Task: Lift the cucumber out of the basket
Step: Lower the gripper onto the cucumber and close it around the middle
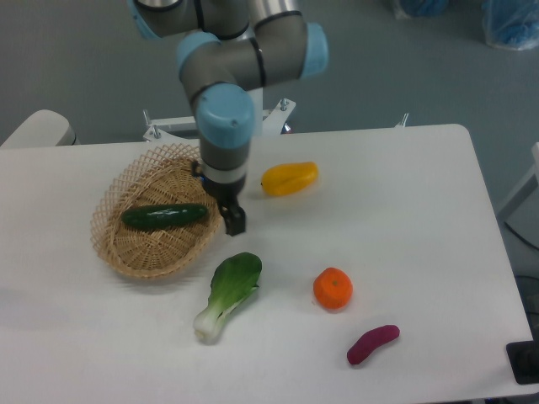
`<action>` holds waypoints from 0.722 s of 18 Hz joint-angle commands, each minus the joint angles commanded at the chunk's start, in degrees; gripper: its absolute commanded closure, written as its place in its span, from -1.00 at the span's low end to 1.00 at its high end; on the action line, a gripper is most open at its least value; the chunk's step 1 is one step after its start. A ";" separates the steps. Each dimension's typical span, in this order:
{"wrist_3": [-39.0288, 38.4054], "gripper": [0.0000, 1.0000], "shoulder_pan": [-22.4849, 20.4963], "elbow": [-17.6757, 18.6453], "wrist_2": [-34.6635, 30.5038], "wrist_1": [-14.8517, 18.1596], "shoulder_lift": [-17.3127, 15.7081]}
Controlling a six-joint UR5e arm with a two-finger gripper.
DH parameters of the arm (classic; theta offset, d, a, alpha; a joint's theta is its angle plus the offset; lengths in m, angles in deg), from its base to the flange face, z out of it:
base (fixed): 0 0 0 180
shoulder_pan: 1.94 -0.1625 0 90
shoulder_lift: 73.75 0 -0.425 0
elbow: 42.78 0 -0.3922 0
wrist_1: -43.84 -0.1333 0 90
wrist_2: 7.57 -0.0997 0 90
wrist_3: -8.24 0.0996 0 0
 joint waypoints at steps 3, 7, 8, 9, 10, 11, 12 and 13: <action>-10.20 -1.00 3.97 -0.09 -0.35 -1.49 1.31; -11.63 -1.00 7.39 0.00 -0.61 -4.30 3.69; -11.55 -1.00 7.49 0.00 -0.62 -4.39 3.78; -11.46 -1.00 7.49 0.00 -0.62 -4.48 3.78; -11.29 -1.00 7.49 0.00 -0.62 -4.57 3.78; -11.11 -1.00 7.57 0.09 -0.62 -4.57 4.13; -11.02 -1.00 7.84 0.18 -0.79 -4.57 4.39; -10.76 -1.00 7.93 0.44 -0.97 -4.66 4.74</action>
